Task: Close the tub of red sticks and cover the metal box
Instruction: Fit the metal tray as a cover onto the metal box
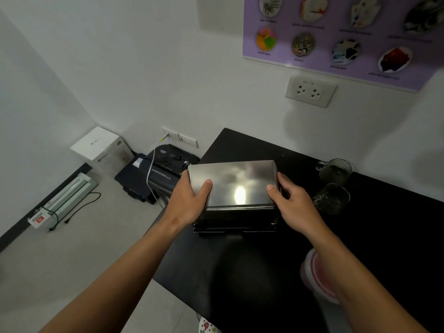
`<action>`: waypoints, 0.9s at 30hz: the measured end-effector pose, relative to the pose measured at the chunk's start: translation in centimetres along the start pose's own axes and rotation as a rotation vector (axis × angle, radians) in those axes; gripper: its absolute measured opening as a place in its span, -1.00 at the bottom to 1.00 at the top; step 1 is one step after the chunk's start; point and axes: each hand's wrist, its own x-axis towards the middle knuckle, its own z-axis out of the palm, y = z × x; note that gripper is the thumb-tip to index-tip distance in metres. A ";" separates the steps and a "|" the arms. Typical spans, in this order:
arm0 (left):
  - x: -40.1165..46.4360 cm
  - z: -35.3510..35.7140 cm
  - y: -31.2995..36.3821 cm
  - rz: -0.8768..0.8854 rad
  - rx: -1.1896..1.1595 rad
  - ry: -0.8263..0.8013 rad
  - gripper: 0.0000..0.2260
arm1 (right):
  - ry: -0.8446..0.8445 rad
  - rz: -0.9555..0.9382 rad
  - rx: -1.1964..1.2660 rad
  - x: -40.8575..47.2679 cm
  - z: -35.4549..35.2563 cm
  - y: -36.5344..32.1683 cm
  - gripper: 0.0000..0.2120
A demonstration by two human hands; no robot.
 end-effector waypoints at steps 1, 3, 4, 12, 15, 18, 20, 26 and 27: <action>-0.1 0.0 0.0 0.003 -0.004 -0.003 -0.49 | -0.020 -0.001 -0.005 0.0 -0.2 0.0 -0.38; -0.2 0.0 0.1 0.007 -0.014 0.001 -0.50 | -0.056 -0.007 0.015 0.1 -0.5 0.0 -0.39; -0.3 -0.1 0.2 0.010 -0.012 0.005 -0.51 | -0.071 -0.019 0.023 0.1 -0.7 0.0 -0.40; -1.1 -0.1 0.4 0.116 0.187 0.032 -0.41 | -0.185 -0.059 -0.065 0.6 -2.6 0.0 -0.50; -2.1 0.3 1.2 0.160 0.420 0.033 -0.29 | -0.145 -0.182 -0.136 0.0 -3.6 0.3 -0.54; -3.2 1.2 2.4 0.370 0.610 0.020 -0.34 | -0.220 -0.331 -0.290 -0.4 -4.9 1.1 -0.37; -3.5 1.9 2.8 0.486 0.687 -0.041 -0.33 | -0.305 -0.438 -0.459 -0.2 -5.4 1.2 -0.22; -4.2 4.0 3.8 0.659 0.780 -0.124 -0.34 | -0.346 -0.660 -0.787 1.0 -5.1 1.2 -0.11; -4.1 4.1 3.8 0.666 0.773 -0.104 -0.35 | -0.335 -0.675 -0.783 1.2 -5.2 1.2 -0.13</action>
